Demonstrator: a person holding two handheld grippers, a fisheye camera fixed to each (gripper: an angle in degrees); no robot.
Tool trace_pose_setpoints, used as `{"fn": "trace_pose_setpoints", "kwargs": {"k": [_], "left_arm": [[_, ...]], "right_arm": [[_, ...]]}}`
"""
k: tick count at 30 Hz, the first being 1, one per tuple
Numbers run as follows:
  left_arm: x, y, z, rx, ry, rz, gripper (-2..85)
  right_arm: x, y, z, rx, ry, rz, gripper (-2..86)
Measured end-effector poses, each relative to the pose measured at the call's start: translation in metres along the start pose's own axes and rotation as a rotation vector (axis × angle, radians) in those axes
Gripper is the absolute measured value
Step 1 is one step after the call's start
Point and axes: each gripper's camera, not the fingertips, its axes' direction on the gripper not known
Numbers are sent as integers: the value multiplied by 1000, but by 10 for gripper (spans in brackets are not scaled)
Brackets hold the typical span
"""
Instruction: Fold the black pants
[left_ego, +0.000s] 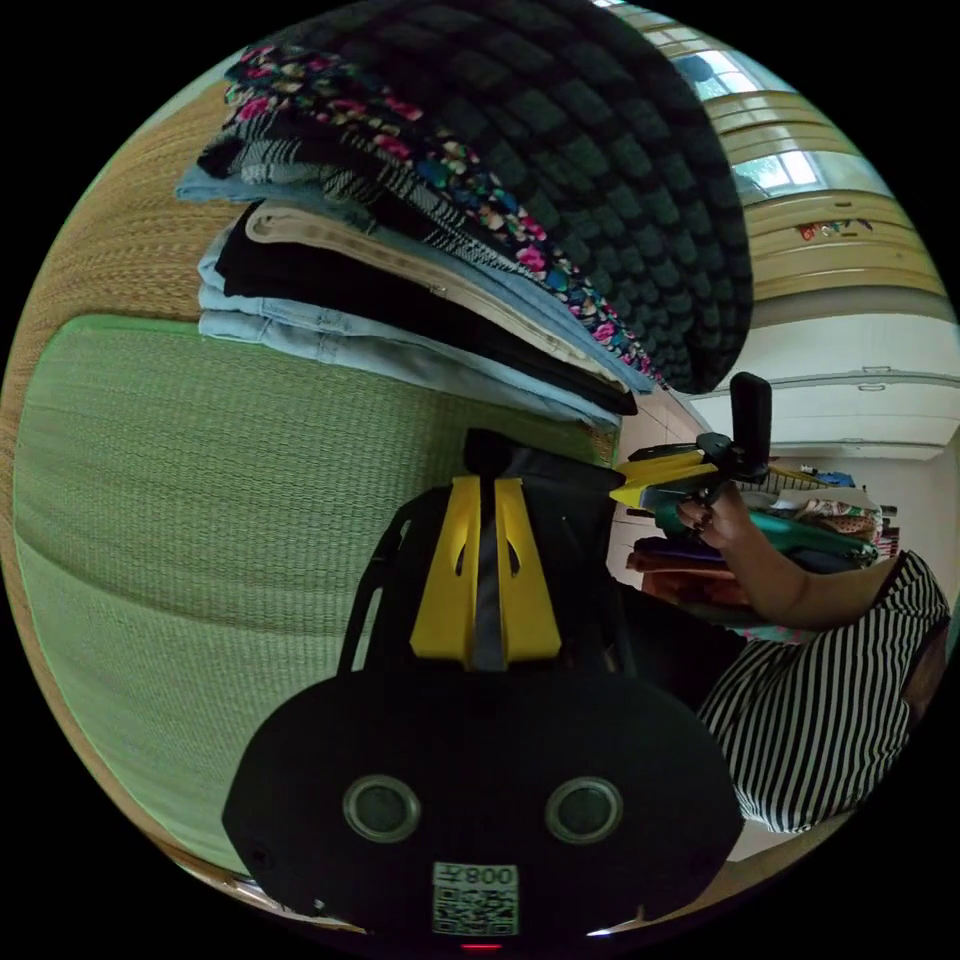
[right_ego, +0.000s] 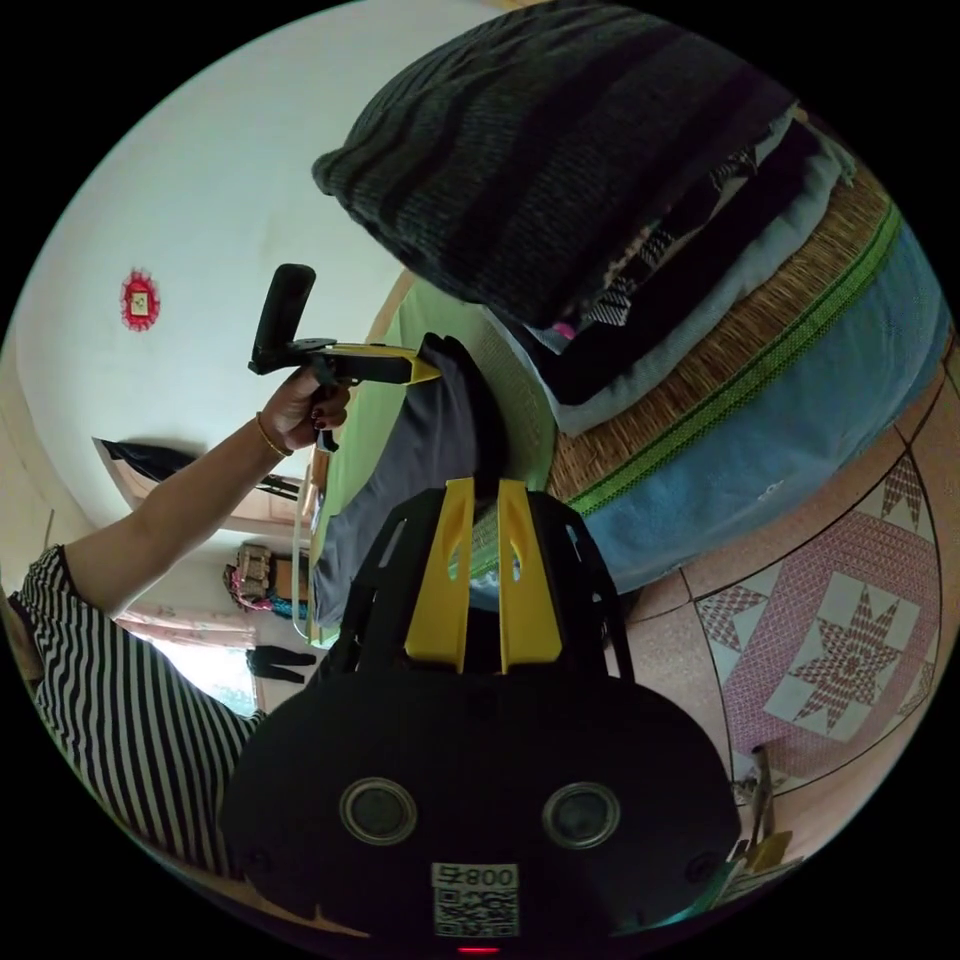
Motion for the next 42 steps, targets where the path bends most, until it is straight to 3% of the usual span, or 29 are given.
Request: {"fn": "trace_pose_setpoints", "kwargs": {"k": [15, 29, 38, 42], "left_arm": [[58, -41, -116, 148, -5, 117, 20], [130, 12, -274, 379, 26, 181, 19], [204, -30, -335, 322, 37, 301, 17], [237, -59, -363, 281, 34, 356, 16]], "right_arm": [[-44, 74, -9, 92, -7, -104, 26], [-149, 147, 17, 83, 63, -410, 61], [-157, 148, 31, 2, -13, -623, 167], [-178, 132, 50, -148, -14, -821, 181]]}}
